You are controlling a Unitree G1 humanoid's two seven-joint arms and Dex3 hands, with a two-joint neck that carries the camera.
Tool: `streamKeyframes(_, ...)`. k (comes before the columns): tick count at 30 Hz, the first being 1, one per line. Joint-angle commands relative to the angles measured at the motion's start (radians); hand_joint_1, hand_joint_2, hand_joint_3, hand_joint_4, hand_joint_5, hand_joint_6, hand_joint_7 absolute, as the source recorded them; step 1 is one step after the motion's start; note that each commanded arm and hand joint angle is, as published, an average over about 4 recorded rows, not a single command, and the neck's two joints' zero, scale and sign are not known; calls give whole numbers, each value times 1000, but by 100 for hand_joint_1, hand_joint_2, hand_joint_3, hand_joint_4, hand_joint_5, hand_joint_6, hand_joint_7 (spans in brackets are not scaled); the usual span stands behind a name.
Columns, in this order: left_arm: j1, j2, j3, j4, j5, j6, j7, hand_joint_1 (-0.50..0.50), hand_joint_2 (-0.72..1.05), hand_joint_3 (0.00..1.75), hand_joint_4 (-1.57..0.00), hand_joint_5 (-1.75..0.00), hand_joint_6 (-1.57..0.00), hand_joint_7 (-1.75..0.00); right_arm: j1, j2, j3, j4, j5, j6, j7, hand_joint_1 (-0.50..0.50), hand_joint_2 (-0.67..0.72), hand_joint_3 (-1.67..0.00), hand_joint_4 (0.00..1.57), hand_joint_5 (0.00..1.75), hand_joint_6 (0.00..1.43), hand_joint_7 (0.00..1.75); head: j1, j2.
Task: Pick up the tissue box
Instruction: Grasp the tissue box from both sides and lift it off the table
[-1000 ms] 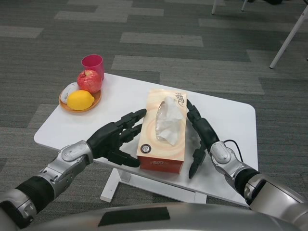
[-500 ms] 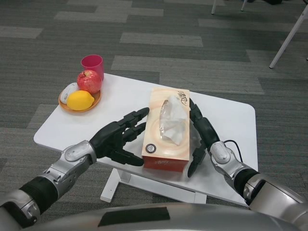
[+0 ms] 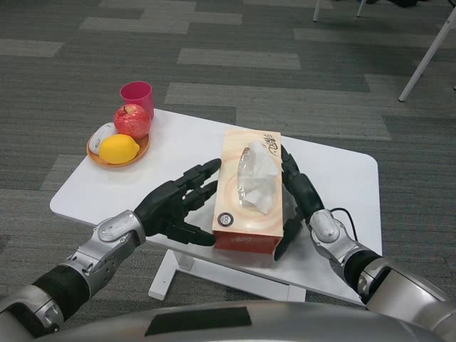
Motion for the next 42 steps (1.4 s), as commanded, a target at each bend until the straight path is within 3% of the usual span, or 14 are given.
streamKeyframes(1,-7,-27,9,-12,-7,-15,-3,50,80,0,0,-10,0,0,-11,21,17,-3,-13,-26,17,-34,12,0,76,61,0,0,1,0)
streamKeyframes(5,-6,-27,12,-12,-7,-16,-3,50,78,0,0,-10,0,0,-10,20,17,-7,-13,-26,17,-33,9,-4,88,70,0,2,1,0)
streamKeyframes(8,-5,-27,15,-13,-7,-16,-3,50,78,4,0,-10,0,0,-8,18,17,-16,-13,-26,16,-33,9,-8,82,78,0,7,1,1)
streamKeyframes(18,-5,-19,18,-18,-7,-16,-3,50,78,0,0,-10,0,0,10,-1,10,-88,-13,-26,15,-33,-3,-8,54,78,0,0,3,3)
streamKeyframes(25,-5,-6,24,-34,-7,-16,-3,50,78,0,0,-10,0,0,15,-16,-1,-139,-13,-26,15,-33,-7,-8,41,78,0,7,2,4)
streamKeyframes(32,-5,10,46,-76,-6,-14,-3,50,78,2,0,-10,0,0,15,-24,-11,-177,-12,-26,14,-33,-10,-8,35,87,0,5,3,11)
streamKeyframes(42,-8,35,56,-127,-6,-9,-3,50,78,0,0,-10,0,0,16,-31,-17,-215,-11,-24,11,-34,-16,-8,29,87,0,7,2,16)
